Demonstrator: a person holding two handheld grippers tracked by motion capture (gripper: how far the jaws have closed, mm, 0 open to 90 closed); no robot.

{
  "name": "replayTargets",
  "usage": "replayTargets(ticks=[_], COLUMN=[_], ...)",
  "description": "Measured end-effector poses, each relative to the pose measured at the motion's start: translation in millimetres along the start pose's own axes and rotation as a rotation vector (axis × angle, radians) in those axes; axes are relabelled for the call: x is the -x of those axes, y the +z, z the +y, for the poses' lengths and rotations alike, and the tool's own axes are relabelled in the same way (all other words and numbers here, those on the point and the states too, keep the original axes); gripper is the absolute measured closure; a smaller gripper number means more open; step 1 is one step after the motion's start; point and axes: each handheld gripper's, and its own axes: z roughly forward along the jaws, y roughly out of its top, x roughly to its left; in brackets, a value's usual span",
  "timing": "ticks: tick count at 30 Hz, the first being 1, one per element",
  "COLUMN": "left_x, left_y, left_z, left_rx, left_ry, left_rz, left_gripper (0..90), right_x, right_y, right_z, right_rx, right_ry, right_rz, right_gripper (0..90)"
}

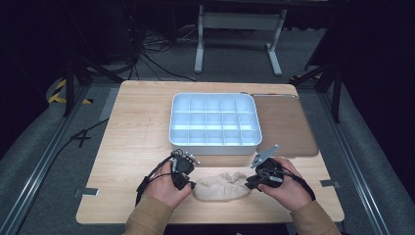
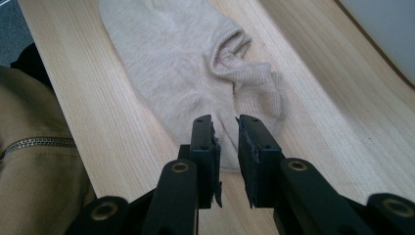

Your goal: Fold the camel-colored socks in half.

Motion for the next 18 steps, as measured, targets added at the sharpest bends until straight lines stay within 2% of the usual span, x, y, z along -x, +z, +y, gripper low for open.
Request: replayTargets(ticks=[1,8,13,18], left_x=[0.0,2.4,5.2,8.0], left_y=[0.0,13.6,17.7,22.0], left_z=[0.0,1.4,3.1,4.1], left_rx=[0.0,-0.013,-0.008,-0.024], left_ry=[0.0,-0.002,0.008,0.008], left_rz=[0.0,-0.072,-0.078,-0.079], left_gripper=[65.9,63.5,60.4,58.3], right_x=[0.0,-0.1,0.7,0.4], right_y=[0.0,2.7,6.7,10.8], right_z=[0.0,-0.7,-1.7,-1.7], right_rx=[0.0,-0.006,-0.017,-0.026], right_ry=[0.0,0.006,0.008,0.009], right_rz=[0.0,0.006,0.004,0.006], right_gripper=[76.7,76.1,76.6,77.1])
